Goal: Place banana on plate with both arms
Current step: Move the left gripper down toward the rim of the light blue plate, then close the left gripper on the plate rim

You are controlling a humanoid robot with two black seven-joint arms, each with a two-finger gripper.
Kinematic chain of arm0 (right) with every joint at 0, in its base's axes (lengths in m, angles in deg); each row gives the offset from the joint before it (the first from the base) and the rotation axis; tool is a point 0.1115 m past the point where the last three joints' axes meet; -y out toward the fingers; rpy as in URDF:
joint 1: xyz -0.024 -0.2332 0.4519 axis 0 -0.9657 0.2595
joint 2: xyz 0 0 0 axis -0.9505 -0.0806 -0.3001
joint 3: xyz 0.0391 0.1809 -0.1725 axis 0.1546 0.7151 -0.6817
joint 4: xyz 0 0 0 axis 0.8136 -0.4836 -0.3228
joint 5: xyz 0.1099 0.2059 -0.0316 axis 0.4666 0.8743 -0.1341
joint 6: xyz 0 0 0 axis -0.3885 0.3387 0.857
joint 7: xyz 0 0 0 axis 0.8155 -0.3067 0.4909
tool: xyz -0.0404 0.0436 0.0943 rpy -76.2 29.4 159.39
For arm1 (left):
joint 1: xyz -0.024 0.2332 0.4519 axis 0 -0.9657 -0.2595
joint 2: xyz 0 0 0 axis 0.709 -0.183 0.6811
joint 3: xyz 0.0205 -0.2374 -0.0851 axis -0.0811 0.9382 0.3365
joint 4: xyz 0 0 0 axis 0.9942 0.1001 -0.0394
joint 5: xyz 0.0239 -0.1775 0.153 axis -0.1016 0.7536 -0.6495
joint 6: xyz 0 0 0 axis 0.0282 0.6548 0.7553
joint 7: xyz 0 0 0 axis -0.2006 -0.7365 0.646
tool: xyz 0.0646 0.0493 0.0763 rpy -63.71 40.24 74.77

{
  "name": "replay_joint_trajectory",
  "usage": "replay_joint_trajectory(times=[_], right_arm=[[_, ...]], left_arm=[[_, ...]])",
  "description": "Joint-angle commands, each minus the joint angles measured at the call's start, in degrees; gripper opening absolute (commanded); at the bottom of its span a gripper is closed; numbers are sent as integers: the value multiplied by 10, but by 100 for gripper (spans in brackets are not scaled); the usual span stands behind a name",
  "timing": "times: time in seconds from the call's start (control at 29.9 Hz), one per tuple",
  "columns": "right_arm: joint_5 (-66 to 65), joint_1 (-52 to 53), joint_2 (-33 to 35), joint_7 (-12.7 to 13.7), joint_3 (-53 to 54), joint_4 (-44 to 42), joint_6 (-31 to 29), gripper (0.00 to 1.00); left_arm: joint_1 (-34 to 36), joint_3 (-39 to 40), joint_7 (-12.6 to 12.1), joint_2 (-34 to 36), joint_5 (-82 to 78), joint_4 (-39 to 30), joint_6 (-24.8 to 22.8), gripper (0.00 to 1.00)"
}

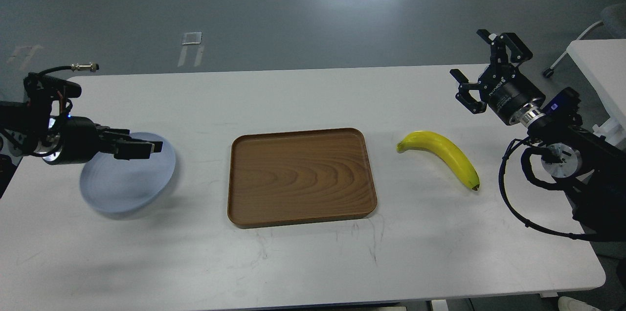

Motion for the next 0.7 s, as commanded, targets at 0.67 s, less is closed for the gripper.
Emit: replay_joint_trajectory(times=[0.67], right_arm=[[0, -1, 0, -1, 1, 2, 0, 100]], left_arm=[[-15, -115, 0, -56, 141, 222, 54, 91]])
